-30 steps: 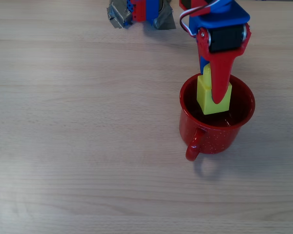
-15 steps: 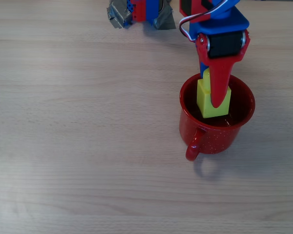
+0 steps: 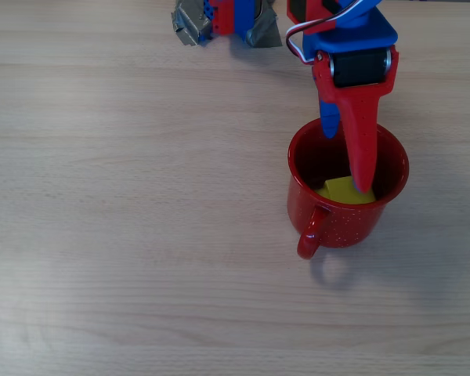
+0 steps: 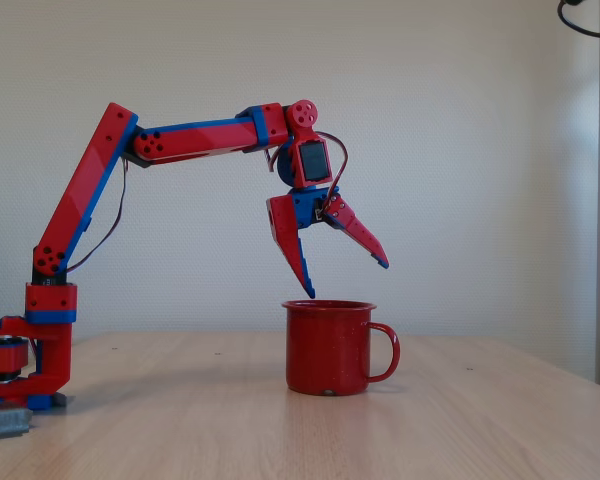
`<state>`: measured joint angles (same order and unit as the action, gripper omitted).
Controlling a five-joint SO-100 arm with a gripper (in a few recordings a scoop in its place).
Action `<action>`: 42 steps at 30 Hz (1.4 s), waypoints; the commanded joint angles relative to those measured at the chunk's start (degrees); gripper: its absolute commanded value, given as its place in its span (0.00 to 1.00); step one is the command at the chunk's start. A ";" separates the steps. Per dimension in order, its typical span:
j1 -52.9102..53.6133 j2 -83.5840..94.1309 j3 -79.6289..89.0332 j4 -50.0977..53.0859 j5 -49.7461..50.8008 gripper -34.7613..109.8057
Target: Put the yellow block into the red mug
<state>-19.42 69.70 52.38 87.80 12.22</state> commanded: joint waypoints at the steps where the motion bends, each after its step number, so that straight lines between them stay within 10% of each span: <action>1: -0.18 2.99 -3.87 0.97 1.23 0.54; 13: -0.35 4.13 -3.87 1.41 0.26 0.50; 18: -0.18 5.45 -3.87 1.23 -1.05 0.24; 42: 8.88 27.33 6.33 -8.70 -9.58 0.24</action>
<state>-11.87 88.51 57.22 81.21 3.43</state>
